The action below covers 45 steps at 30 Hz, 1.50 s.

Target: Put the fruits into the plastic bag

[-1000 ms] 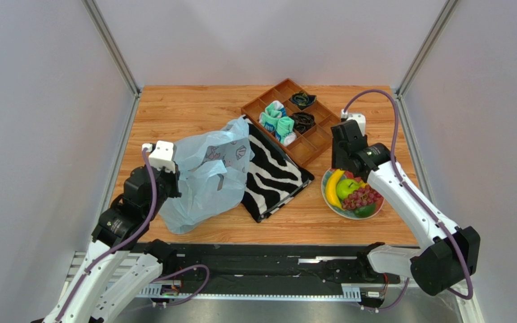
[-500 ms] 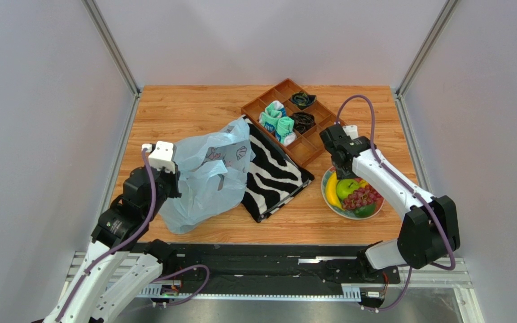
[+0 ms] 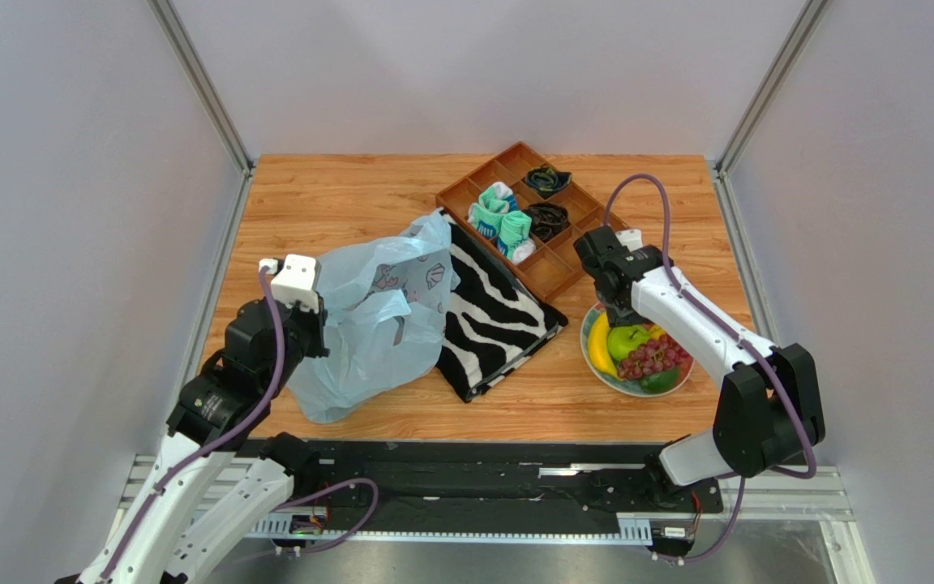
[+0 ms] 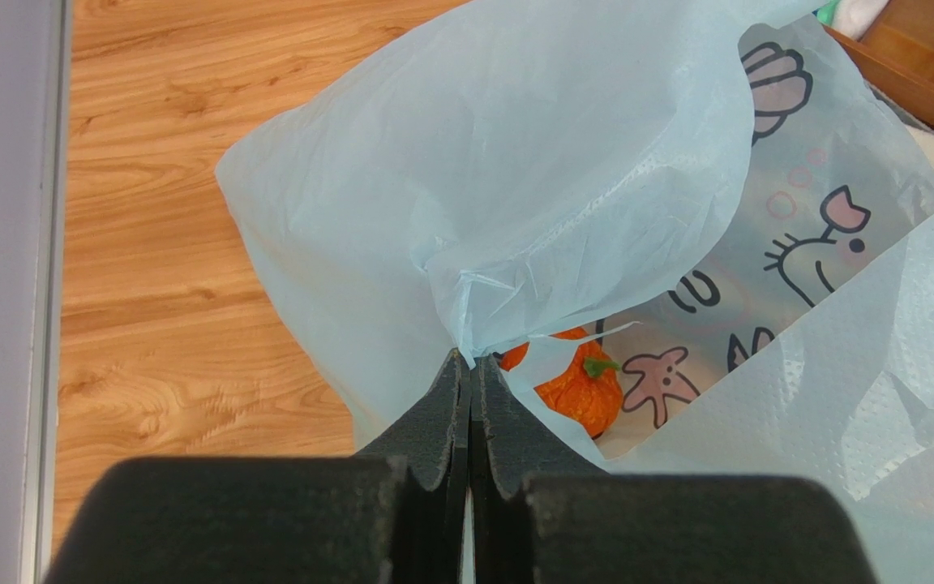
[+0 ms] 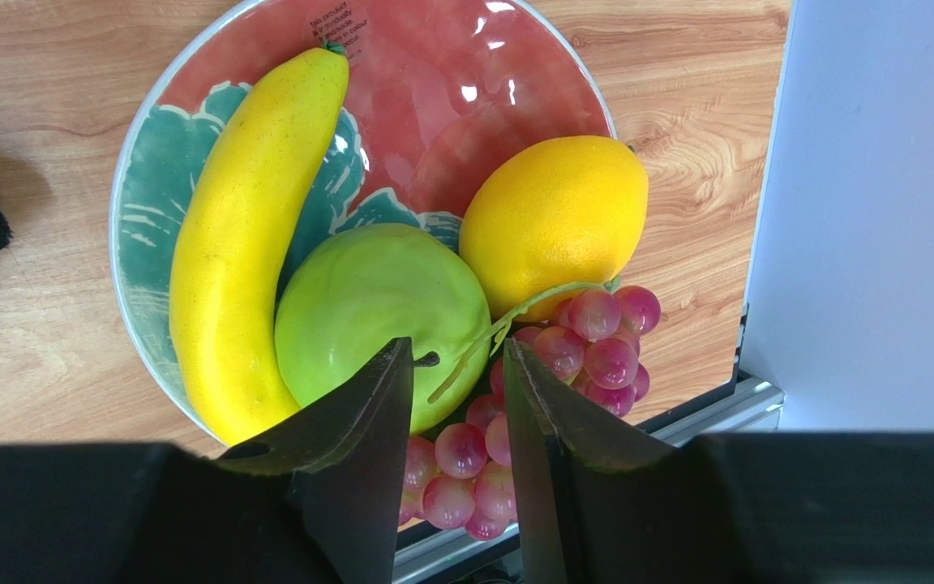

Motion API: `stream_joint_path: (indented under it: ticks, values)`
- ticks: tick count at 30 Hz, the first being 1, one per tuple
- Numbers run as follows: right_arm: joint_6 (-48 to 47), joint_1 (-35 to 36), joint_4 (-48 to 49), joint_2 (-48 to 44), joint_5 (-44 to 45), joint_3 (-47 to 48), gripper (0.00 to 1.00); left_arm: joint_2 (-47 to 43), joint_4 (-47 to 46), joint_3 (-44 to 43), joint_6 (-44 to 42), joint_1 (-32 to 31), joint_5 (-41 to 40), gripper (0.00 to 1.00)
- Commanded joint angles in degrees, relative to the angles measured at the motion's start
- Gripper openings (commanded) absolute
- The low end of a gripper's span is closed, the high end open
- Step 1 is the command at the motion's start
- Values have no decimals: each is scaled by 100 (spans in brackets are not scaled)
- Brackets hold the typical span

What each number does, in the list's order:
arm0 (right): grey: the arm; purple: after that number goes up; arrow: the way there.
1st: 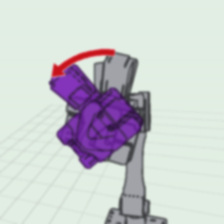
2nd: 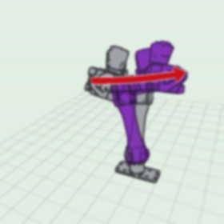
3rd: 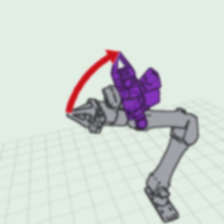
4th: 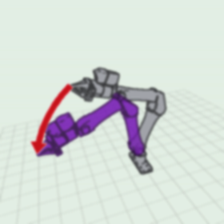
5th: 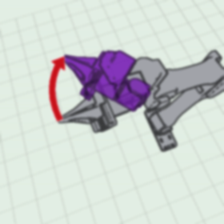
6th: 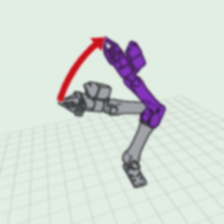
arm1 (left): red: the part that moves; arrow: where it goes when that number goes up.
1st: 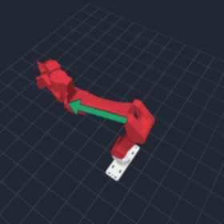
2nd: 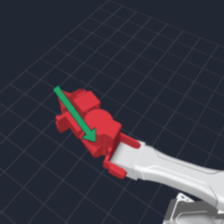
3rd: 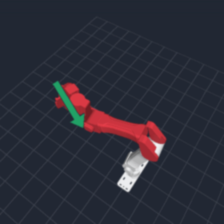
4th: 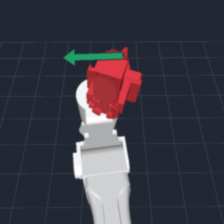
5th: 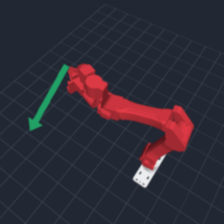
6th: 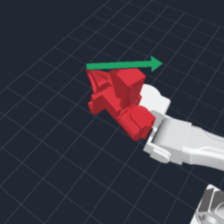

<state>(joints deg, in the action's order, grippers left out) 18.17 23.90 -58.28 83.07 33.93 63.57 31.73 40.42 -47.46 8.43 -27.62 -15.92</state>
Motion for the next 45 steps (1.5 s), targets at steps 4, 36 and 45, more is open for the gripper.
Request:
stream_joint_path:
  ticks: [4,36,45]
  values:
    - [37,-8,-157,17,96,-90,36,0,-184,-79,-113,-7,98,0]
    - [-42,-8,-553,-229,562,15,0,-114,-166,-61,-96,-7,98,0]
    - [-103,-8,-702,-607,931,235,0,-131,-175,-70,-96,-7,107,0]
